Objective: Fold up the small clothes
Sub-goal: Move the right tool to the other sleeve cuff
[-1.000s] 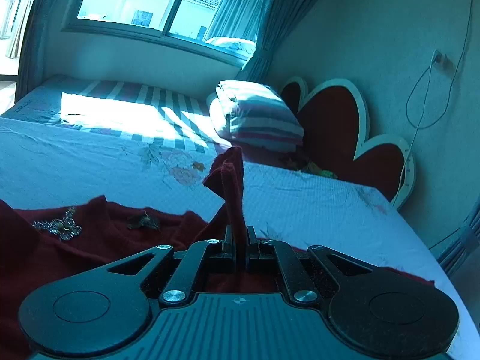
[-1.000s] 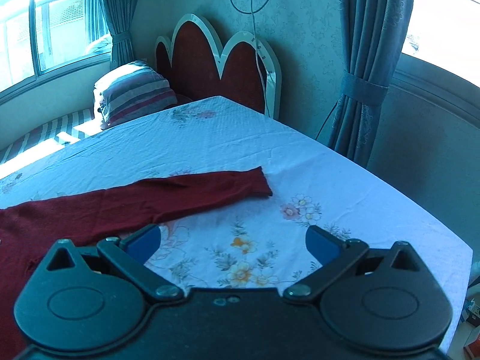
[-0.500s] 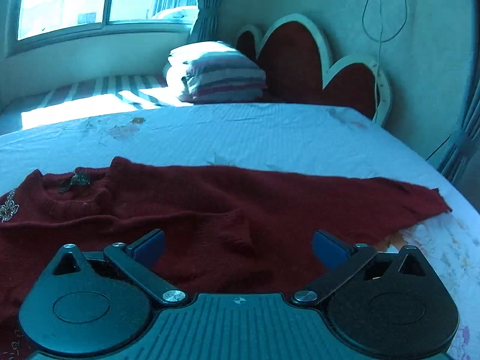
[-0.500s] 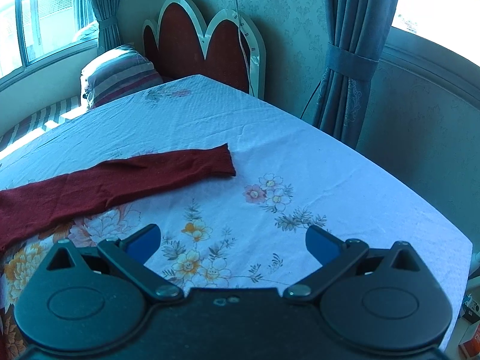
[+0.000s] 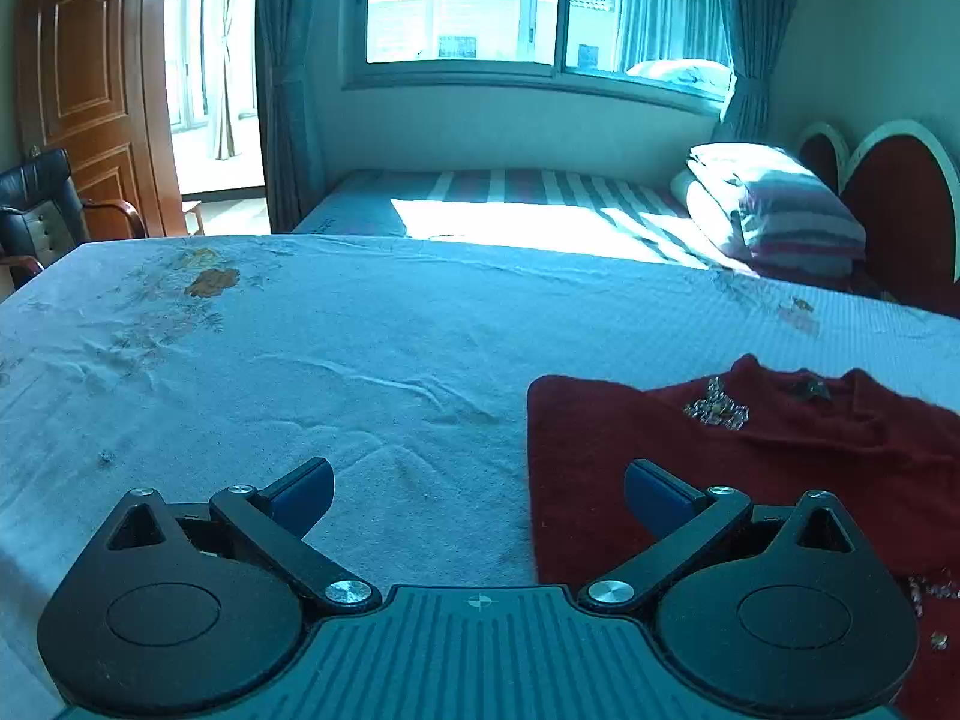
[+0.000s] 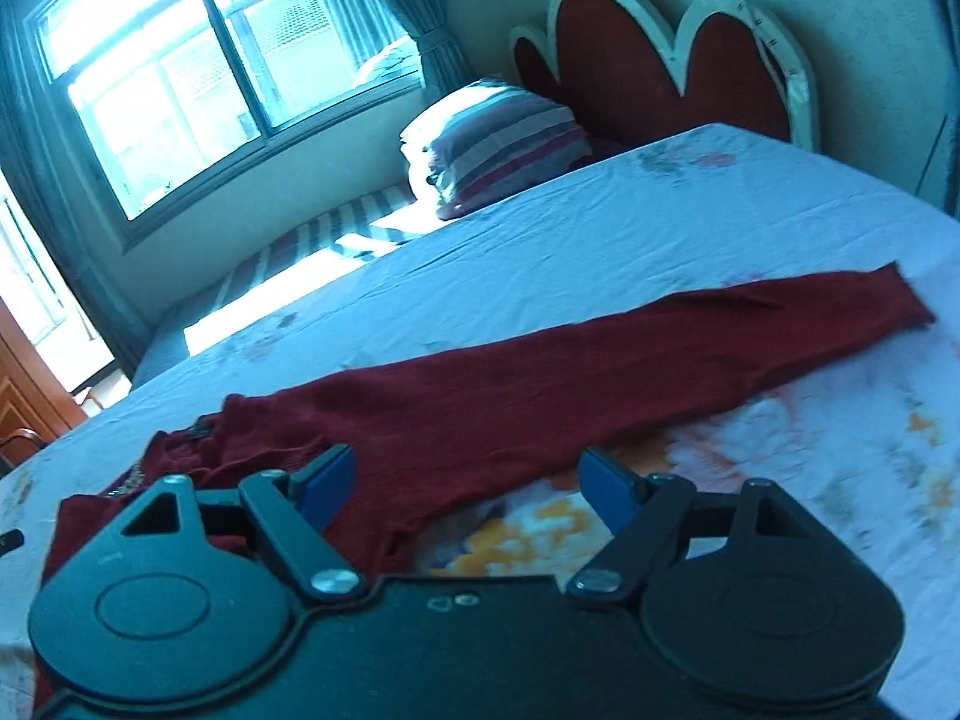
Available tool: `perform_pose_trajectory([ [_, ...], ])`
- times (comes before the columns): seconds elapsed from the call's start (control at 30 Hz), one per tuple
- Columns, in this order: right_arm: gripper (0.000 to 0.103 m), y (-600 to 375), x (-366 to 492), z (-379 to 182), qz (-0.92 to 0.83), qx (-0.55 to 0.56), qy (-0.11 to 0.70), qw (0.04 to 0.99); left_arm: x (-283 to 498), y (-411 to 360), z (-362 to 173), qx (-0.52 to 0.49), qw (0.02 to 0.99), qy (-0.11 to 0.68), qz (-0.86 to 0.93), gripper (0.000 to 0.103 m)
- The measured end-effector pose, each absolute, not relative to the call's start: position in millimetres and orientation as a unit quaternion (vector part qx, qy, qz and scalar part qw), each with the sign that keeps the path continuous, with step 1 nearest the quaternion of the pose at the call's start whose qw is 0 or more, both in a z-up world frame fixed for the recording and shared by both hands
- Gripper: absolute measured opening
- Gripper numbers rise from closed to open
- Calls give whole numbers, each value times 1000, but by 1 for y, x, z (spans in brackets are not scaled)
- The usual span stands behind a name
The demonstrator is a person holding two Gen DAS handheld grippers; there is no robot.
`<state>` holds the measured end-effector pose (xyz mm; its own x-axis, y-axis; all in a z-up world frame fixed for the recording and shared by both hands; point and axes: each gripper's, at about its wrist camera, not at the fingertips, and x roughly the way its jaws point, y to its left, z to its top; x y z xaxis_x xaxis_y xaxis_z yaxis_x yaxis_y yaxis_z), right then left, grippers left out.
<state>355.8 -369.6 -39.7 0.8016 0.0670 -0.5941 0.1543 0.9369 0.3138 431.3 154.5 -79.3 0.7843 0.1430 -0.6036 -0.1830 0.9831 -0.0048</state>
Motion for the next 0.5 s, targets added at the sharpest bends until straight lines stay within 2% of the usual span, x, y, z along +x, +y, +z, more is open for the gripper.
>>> perform_pose_trajectory([
  [0.03, 73, -355, 366, -47, -7, 185, 324, 928, 439, 155, -84, -28, 942, 326, 78, 102],
  [0.1, 59, -332, 386, -61, 19, 206, 339, 918, 446, 156, -94, -22, 933, 349, 80, 102],
  [0.2, 59, -305, 408, -74, 37, 243, 351, 904, 461, 156, -113, -2, 925, 372, 78, 102],
  [0.3, 59, -286, 427, -94, 34, 267, 383, 884, 471, 164, -122, -25, 926, 369, 72, 103],
  [0.37, 54, -278, 433, -102, 29, 269, 387, 881, 479, 168, -119, -35, 930, 358, 72, 103],
  [0.4, 38, -274, 436, -102, 27, 260, 383, 886, 485, 169, -118, -30, 931, 356, 78, 103],
  [0.47, 16, -270, 444, -104, 26, 252, 391, 885, 506, 171, -122, -25, 926, 365, 88, 103],
  [0.5, 10, -268, 447, -105, 17, 242, 391, 888, 516, 173, -127, -25, 923, 376, 85, 103],
])
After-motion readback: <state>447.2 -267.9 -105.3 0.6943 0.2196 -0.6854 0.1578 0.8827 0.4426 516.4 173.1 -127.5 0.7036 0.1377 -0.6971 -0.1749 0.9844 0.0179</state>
